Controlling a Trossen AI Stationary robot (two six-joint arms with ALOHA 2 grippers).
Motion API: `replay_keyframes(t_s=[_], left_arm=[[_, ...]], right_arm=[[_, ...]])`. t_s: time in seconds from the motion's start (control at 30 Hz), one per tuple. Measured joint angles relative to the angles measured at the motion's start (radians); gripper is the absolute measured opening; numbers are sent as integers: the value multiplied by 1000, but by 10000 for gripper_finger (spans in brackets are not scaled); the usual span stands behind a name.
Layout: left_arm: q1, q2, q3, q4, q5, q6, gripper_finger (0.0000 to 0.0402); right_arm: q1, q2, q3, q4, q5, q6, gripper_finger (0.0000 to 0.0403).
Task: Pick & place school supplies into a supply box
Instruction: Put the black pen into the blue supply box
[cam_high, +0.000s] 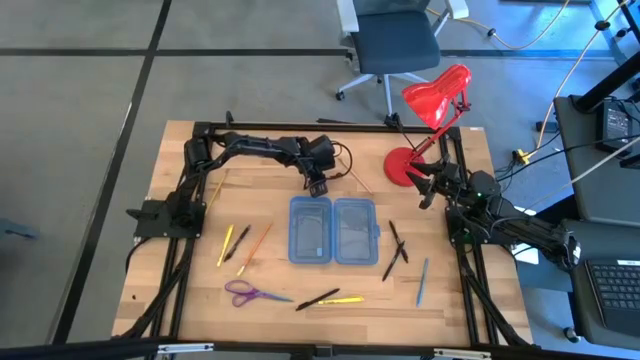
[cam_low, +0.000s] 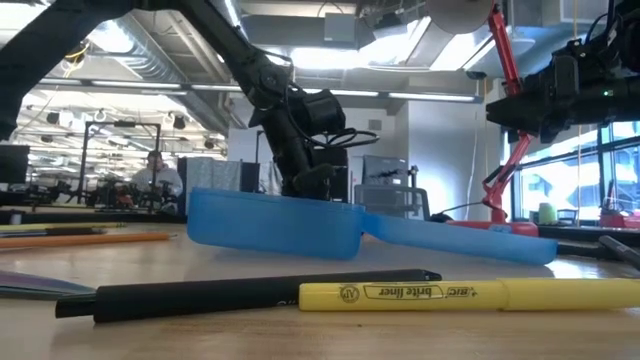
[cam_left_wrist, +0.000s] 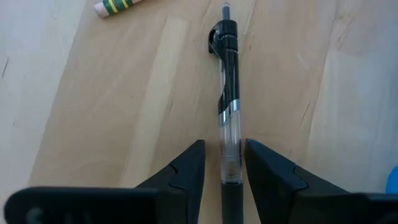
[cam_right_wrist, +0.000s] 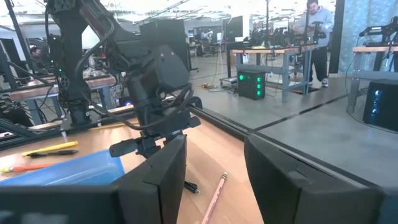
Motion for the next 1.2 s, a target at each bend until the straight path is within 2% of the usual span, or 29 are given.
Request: replay_keyframes(t_s=[0.33, 0.63, 0.9, 1.0, 1.13, 1.2], left_arm=[[-1, 3, -2, -6, -17, 1, 26], [-3, -21, -4, -27, -26, 0, 24], [-4, -165, -7, -130, -32, -2, 24], [-18, -227, -8, -215, -34, -7, 24], [-76, -332, -6, -325, -6, -27, 24], [-123, -367, -6, -376, 12, 21, 24]], right_arm=[[0, 0, 0, 0, 0, 0, 167], [0, 0, 0, -10, 0, -1, 167], [0, 0, 0, -13, 0, -3, 167], [0, 0, 0, -13, 0, -3, 167], [0, 0, 0, -13, 0, -5, 167], [0, 0, 0, -13, 0, -5, 167]])
